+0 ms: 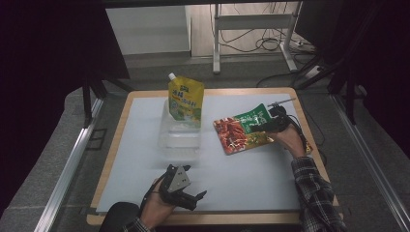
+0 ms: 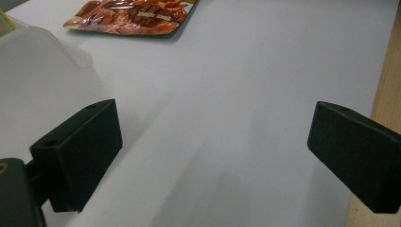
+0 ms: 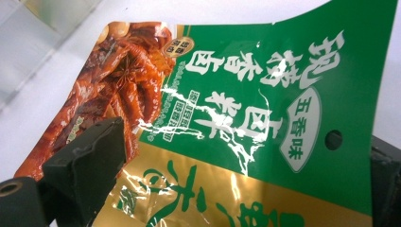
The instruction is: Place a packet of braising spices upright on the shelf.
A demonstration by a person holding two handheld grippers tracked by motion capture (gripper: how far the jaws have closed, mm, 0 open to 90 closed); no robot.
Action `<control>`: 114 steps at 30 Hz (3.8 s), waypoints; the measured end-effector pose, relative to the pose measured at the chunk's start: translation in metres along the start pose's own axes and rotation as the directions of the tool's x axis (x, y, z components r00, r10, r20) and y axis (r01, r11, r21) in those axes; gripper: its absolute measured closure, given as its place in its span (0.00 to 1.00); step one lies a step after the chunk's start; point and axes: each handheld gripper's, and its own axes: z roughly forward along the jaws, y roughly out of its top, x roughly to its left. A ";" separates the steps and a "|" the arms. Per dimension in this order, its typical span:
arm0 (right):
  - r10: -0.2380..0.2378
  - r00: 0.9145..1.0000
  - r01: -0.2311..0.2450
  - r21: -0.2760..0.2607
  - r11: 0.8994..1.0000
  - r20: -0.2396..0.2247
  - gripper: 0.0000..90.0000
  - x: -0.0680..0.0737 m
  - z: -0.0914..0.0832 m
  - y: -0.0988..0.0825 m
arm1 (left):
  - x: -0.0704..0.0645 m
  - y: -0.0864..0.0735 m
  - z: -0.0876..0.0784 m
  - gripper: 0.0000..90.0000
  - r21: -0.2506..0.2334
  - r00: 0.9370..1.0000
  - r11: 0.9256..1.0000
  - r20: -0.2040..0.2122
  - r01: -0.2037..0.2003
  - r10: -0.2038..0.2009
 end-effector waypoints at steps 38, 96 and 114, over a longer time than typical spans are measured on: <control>-0.073 0.992 0.081 -0.083 0.993 0.099 0.99 0.026 -0.042 0.012 | -0.001 0.000 0.001 0.05 0.008 1.000 1.000 -0.009 -0.016 0.016; -0.214 0.965 0.176 -0.231 0.957 -0.150 0.99 0.120 -0.101 0.083 | -0.001 0.001 0.000 0.05 -0.002 1.000 1.000 -0.011 -0.015 0.015; -0.279 0.939 0.226 -0.247 0.942 -0.203 0.99 0.149 -0.112 0.096 | -0.001 0.002 0.000 0.05 -0.014 1.000 1.000 -0.012 -0.014 0.014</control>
